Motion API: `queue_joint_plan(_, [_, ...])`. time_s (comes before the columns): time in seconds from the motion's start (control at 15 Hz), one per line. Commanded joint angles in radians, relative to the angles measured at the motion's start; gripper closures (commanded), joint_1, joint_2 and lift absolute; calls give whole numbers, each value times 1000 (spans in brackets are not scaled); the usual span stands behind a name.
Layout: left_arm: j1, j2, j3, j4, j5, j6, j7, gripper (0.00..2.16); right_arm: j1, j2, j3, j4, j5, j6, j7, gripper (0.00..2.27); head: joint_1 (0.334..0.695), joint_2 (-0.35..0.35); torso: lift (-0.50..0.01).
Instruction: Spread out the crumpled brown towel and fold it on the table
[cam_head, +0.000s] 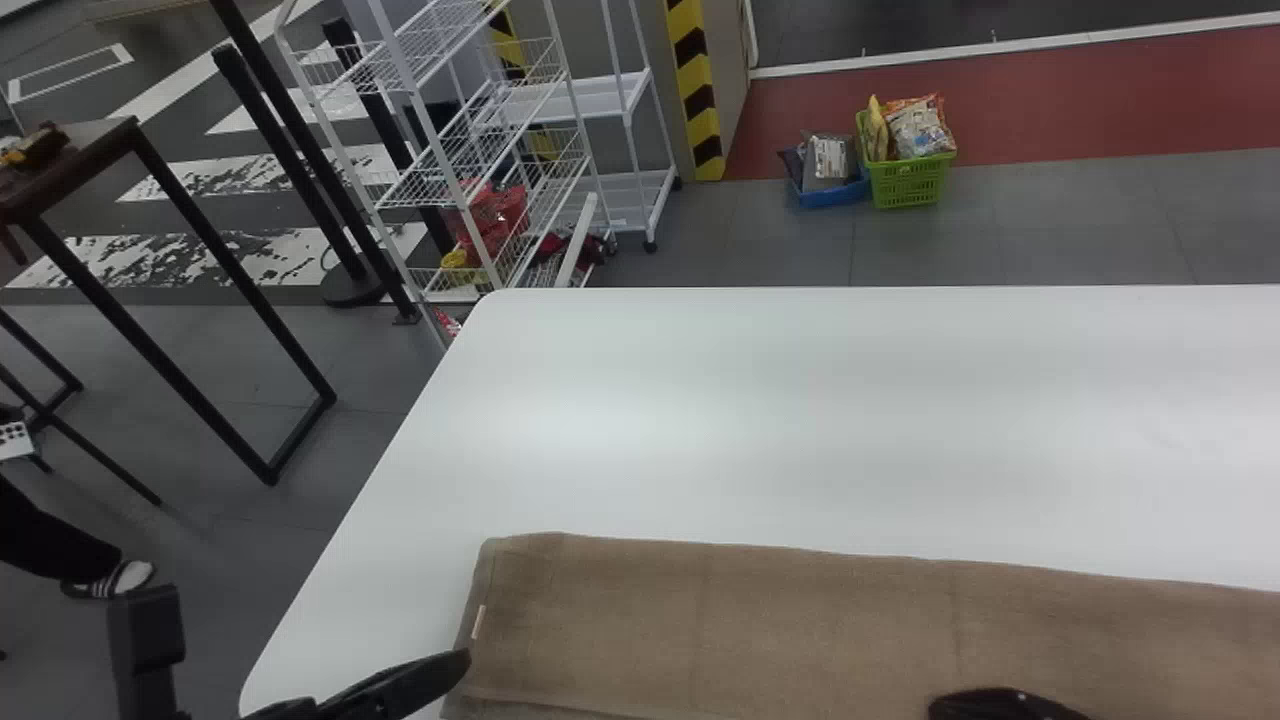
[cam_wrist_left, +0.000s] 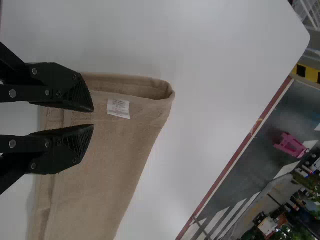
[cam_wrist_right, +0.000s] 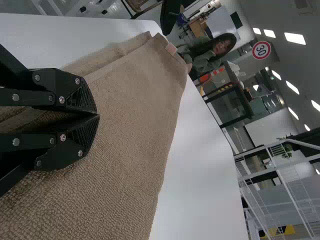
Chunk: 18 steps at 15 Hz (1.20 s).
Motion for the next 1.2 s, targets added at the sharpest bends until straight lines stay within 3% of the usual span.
queue_joint_plan(0.0, [1,-4,0,14,-22,-58,15,316,0,0,-1,3,-4,0,2,974,695,350,-127])
queue_joint_plan(0.6, [5,-4,-35,55,-56,-89,-20,319,-5,0,-2,8,-5,9,2,974,695,350,-127])
queue_joint_plan(0.8, [5,-4,-54,58,-62,-92,-20,549,-5,-2,-2,8,-7,12,4,974,695,350,-127])
queue_joint_plan(1.0, [5,-4,-69,67,-83,-95,-16,549,-5,0,-13,8,-11,12,7,974,695,350,-127])
queue_joint_plan(1.07, [5,-4,-67,67,-85,-107,-20,626,-5,0,-14,8,-11,12,7,974,695,350,-127])
queue_joint_plan(1.13, [5,-4,-69,66,-85,-107,-19,1075,-6,0,-14,9,-11,15,7,974,695,350,-127])
